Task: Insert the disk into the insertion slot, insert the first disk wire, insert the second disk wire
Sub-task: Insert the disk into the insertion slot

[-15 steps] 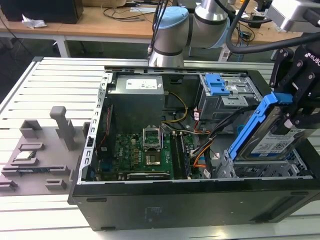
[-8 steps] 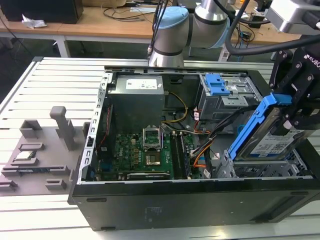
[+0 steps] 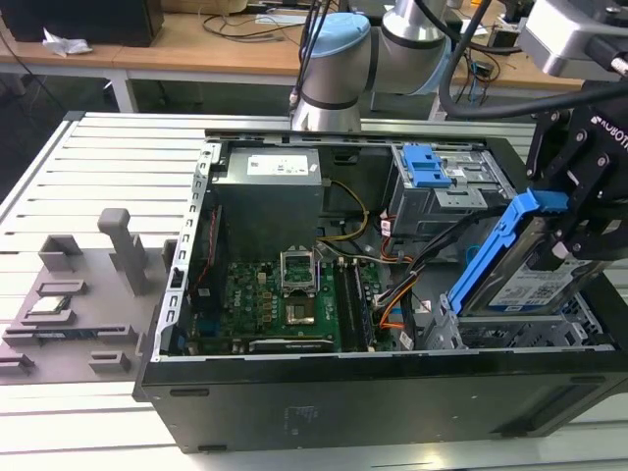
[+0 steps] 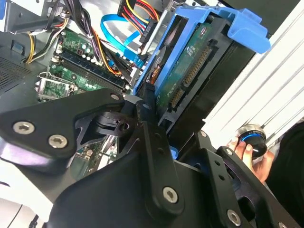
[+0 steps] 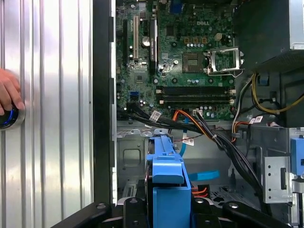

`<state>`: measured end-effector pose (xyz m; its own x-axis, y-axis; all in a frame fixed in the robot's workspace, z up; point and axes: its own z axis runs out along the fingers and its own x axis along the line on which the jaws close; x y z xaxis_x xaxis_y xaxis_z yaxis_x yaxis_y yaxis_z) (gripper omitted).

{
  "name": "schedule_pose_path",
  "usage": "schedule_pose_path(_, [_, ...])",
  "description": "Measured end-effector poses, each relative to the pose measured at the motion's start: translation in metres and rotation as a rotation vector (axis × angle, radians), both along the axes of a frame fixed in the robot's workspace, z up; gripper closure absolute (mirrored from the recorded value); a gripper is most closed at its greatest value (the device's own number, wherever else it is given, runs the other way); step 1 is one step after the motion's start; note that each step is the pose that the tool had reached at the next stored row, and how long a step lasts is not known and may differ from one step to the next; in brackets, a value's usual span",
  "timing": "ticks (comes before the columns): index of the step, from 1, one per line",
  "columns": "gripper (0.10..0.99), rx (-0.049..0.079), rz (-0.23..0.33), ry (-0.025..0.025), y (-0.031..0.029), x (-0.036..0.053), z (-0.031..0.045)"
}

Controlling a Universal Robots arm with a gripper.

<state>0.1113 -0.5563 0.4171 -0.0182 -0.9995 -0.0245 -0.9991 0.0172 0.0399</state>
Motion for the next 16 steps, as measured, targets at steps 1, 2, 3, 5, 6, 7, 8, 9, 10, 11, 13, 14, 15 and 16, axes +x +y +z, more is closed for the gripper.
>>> schedule_pose_path(1, [0.725,0.000,0.000,0.0000,0.0000,0.0000,-0.0013])
schedule_pose_path(2, [0.725,0.000,0.000,0.0000,0.0000,0.0000,-0.0025])
schedule_pose_path(3, [0.725,0.000,0.000,0.0000,0.0000,0.0000,-0.0034])
schedule_pose_path(5, [0.725,0.000,0.000,0.0000,0.0000,0.0000,-0.0050])
schedule_pose_path(6, [0.725,0.000,0.000,0.0000,0.0000,0.0000,-0.0055])
schedule_pose_path(7, [0.725,0.000,0.000,0.0000,0.0000,0.0000,-0.0065])
schedule_pose_path(8, [0.725,0.000,0.000,0.0000,0.0000,0.0000,-0.0069])
schedule_pose_path(9, [0.725,0.000,0.000,0.0000,0.0000,0.0000,-0.0075])
schedule_pose_path(10, [0.725,0.000,0.000,0.0000,0.0000,0.0000,-0.0080])
schedule_pose_path(11, [0.725,0.000,0.000,0.0000,0.0000,0.0000,-0.0086])
schedule_pose_path(13, [0.725,0.000,0.000,0.0000,0.0000,0.0000,-0.0100])
schedule_pose_path(14, [0.725,0.000,0.000,0.0000,0.0000,0.0000,-0.0110])
schedule_pose_path(15, [0.725,0.000,0.000,0.0000,0.0000,0.0000,-0.0117])
schedule_pose_path(16, [0.725,0.000,0.000,0.0000,0.0000,0.0000,-0.0127])
